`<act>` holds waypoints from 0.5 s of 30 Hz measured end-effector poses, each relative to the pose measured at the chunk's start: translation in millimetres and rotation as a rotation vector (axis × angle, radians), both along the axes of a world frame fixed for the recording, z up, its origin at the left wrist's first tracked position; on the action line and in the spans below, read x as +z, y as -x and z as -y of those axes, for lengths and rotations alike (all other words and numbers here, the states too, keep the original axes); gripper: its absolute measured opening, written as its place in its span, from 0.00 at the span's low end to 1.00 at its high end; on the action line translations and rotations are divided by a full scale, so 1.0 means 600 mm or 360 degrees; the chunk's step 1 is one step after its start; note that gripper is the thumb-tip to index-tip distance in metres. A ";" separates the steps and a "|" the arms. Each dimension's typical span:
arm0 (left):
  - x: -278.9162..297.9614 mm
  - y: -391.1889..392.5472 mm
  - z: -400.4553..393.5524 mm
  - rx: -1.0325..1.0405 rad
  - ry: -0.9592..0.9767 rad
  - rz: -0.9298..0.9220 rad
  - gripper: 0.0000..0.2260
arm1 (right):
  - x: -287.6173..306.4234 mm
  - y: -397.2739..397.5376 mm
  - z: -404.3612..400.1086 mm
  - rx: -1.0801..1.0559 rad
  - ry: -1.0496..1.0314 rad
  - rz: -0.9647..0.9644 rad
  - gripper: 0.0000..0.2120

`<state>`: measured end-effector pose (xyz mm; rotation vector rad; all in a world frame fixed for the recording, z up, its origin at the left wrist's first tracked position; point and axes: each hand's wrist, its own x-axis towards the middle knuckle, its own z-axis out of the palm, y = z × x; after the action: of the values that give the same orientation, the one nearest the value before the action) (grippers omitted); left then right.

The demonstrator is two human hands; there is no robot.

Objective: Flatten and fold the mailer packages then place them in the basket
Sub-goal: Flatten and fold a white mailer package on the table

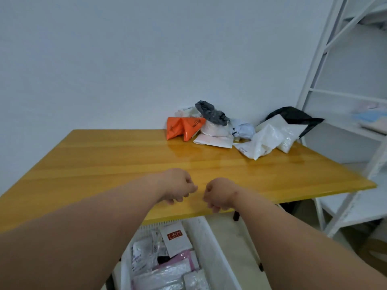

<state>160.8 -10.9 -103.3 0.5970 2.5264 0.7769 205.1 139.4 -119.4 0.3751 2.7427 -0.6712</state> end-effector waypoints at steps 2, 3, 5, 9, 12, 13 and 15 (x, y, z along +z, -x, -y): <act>-0.006 0.022 -0.008 0.0069 -0.0005 -0.0179 0.14 | 0.000 0.015 -0.013 -0.0022 -0.0090 -0.0129 0.12; -0.010 0.033 -0.014 0.0093 -0.0009 -0.0232 0.15 | -0.001 0.022 -0.021 -0.0042 -0.0122 -0.0194 0.12; -0.015 0.057 -0.031 0.0117 -0.0046 -0.0269 0.17 | -0.002 0.040 -0.042 -0.0098 -0.0159 -0.0273 0.12; -0.022 0.107 -0.081 0.0115 -0.0081 -0.0361 0.20 | -0.009 0.083 -0.099 -0.0256 -0.0234 -0.0343 0.18; -0.034 0.148 -0.121 0.0123 -0.0120 -0.0419 0.20 | -0.019 0.111 -0.149 -0.0427 -0.0298 -0.0467 0.22; -0.039 0.162 -0.135 0.0131 -0.0132 -0.0435 0.20 | -0.022 0.120 -0.166 -0.0504 -0.0303 -0.0490 0.23; -0.051 0.188 -0.161 0.0164 -0.0152 -0.0468 0.20 | -0.028 0.138 -0.196 -0.0655 -0.0308 -0.0501 0.26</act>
<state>48.1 86.0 -133.9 0.6586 2.8191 0.9093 122.1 256.8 -136.0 0.9738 3.0697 -0.6010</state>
